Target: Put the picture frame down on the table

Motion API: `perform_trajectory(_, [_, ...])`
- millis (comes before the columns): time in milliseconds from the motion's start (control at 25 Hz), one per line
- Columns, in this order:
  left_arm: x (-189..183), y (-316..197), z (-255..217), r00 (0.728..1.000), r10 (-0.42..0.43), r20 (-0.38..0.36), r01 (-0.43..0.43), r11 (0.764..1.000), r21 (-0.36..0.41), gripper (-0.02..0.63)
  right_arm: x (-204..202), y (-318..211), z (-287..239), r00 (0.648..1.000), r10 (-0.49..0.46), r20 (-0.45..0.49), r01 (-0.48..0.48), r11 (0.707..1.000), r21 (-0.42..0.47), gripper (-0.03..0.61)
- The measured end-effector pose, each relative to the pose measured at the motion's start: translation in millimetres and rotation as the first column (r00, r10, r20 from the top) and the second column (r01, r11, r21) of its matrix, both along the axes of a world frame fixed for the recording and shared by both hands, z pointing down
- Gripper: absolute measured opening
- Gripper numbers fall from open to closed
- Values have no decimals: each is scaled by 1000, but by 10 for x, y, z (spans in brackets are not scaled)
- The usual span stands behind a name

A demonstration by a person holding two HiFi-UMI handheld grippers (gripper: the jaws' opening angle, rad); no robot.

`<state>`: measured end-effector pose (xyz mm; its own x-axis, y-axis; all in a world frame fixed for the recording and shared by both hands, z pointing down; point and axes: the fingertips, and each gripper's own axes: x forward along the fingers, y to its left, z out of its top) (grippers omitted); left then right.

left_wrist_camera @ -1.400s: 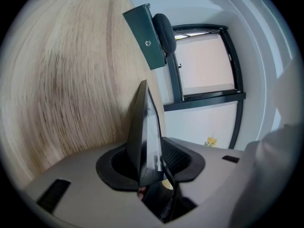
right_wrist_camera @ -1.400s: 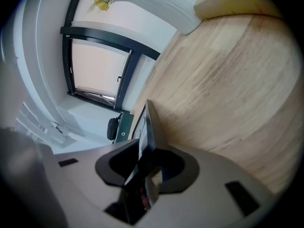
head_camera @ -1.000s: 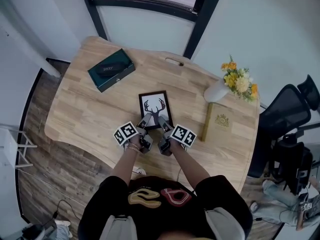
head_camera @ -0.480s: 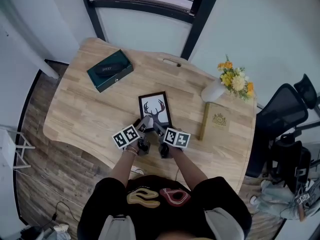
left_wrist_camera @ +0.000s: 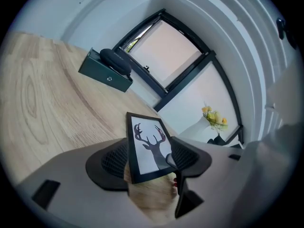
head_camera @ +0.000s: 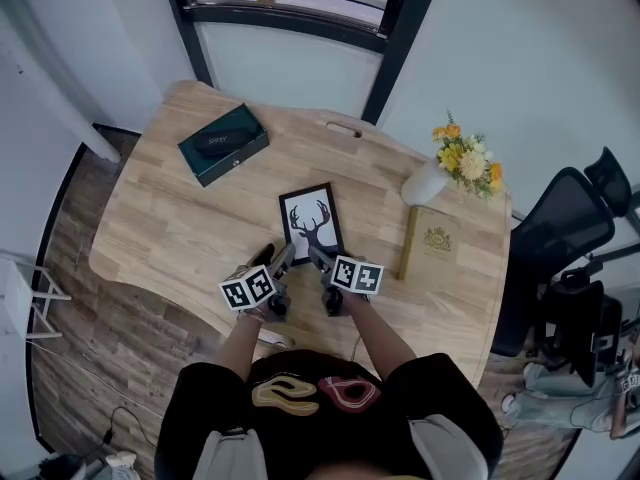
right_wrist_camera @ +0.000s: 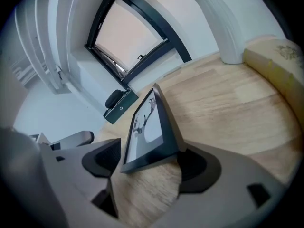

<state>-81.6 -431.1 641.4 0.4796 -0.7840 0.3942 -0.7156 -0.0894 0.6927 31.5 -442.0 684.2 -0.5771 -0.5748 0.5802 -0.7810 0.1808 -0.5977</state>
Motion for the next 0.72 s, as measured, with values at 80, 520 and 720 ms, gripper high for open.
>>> perform_trajectory(80, [20,87,-54,999,34,18,-34,999,19,275,-10,28,-23,999,-31,-27,31,999,17,353])
perform_trajectory(520, [-65,388,-246,998,45,52,-49,996,79,275,28,282,90,945,-197,-260,204,979,-1,353])
perform_trajectory(720, [-113,444,-319,997,41,66,-48,994,102,275,-14,352,33,915,-250,-317,270,963,20,353])
